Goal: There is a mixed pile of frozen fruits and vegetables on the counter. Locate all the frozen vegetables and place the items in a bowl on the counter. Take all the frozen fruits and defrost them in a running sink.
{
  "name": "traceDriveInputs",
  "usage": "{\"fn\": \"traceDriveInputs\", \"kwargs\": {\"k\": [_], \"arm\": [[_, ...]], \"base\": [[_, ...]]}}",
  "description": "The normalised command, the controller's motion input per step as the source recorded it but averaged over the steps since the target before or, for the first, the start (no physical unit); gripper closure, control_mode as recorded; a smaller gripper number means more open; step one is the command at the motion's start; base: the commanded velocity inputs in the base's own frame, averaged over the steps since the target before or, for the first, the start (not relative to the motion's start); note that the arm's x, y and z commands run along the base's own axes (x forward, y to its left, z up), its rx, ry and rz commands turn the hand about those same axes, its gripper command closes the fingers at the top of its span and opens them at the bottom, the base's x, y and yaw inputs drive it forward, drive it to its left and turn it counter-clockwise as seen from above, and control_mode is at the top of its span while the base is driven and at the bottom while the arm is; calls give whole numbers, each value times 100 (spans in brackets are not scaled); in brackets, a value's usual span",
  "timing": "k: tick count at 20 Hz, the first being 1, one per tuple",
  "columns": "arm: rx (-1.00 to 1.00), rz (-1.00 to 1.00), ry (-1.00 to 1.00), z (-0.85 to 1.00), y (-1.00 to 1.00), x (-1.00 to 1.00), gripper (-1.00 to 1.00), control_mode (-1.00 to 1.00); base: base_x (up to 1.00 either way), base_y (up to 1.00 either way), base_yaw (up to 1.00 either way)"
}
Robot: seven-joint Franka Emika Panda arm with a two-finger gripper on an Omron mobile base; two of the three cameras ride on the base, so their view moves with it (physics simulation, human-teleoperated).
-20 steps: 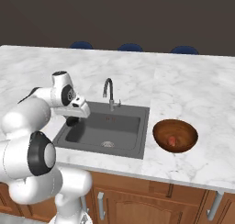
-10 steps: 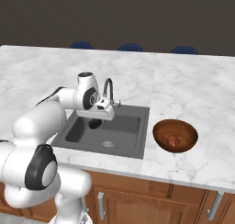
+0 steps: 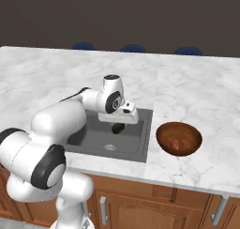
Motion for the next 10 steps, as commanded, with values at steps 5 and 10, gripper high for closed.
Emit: {"fn": "traceDriveInputs", "kwargs": {"k": [5,10], "arm": [[0,7,9,36,-50,4,100,-100],[5,7,1,2,-66,2,100,-100]], "base": [[0,0,0],[0,0,0]]}}
